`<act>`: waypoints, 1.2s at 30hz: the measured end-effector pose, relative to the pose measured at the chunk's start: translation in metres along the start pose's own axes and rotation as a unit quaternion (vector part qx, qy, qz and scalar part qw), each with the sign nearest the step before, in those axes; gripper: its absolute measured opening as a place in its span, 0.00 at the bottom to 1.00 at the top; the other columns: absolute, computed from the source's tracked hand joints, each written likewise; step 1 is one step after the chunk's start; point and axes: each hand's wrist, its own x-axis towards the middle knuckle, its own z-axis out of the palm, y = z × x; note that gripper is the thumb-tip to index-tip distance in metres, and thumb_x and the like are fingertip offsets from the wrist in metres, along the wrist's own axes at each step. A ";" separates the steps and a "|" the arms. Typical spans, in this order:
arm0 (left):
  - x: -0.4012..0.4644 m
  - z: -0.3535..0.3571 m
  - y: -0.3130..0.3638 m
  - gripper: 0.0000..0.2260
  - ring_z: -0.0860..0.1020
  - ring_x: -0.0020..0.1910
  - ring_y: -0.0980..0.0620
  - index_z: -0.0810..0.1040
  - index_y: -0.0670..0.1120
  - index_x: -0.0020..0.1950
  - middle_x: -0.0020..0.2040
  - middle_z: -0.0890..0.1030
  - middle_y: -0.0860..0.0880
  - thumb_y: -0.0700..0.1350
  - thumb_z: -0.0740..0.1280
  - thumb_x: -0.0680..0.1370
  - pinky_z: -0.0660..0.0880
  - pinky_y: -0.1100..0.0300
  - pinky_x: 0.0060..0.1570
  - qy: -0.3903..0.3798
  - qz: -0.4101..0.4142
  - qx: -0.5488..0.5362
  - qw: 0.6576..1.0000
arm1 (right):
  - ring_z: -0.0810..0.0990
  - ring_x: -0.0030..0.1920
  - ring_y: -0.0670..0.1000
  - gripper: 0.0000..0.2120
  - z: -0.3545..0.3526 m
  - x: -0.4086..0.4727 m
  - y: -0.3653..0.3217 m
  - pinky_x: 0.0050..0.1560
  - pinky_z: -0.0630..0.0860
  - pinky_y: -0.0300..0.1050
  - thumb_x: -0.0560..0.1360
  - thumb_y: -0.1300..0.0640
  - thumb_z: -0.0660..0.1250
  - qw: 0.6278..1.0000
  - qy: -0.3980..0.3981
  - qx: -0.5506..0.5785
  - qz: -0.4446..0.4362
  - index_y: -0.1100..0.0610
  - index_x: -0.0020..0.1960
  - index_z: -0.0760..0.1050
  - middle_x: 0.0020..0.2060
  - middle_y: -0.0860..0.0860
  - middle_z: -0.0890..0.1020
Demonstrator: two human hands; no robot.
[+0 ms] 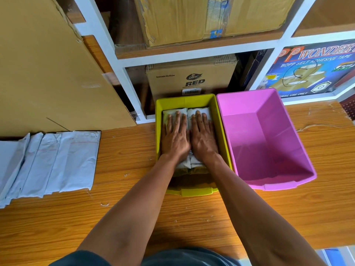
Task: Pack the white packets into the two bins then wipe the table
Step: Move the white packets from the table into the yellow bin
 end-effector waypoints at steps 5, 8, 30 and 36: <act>0.001 -0.017 0.004 0.34 0.36 0.85 0.42 0.40 0.48 0.87 0.86 0.36 0.46 0.50 0.57 0.87 0.33 0.48 0.81 -0.019 -0.002 -0.046 0.999 | 0.37 0.84 0.60 0.30 -0.013 0.001 -0.002 0.84 0.39 0.57 0.89 0.54 0.51 1.000 -0.012 0.006 0.003 0.61 0.85 0.43 0.84 0.61 0.41; -0.004 -0.039 0.002 0.32 0.42 0.86 0.45 0.45 0.46 0.87 0.87 0.43 0.47 0.47 0.58 0.87 0.35 0.54 0.80 0.023 0.024 -0.103 0.994 | 0.45 0.85 0.62 0.28 -0.032 -0.004 -0.008 0.82 0.39 0.53 0.87 0.59 0.52 0.999 0.034 0.025 0.003 0.62 0.85 0.49 0.84 0.64 0.48; -0.168 -0.103 -0.231 0.23 0.67 0.77 0.48 0.67 0.49 0.80 0.79 0.68 0.49 0.44 0.65 0.85 0.76 0.46 0.66 0.153 -0.028 -0.167 0.974 | 0.76 0.57 0.62 0.13 -0.004 -0.049 -0.267 0.54 0.76 0.58 0.81 0.55 0.61 0.980 0.151 0.113 -0.063 0.55 0.64 0.74 0.62 0.56 0.77; -0.208 -0.115 -0.328 0.23 0.64 0.78 0.48 0.66 0.48 0.81 0.80 0.66 0.49 0.44 0.63 0.85 0.73 0.45 0.70 0.118 -0.058 -0.152 0.980 | 0.75 0.55 0.61 0.13 0.048 -0.064 -0.362 0.54 0.76 0.57 0.81 0.55 0.63 0.988 0.090 0.116 -0.055 0.57 0.64 0.74 0.60 0.58 0.77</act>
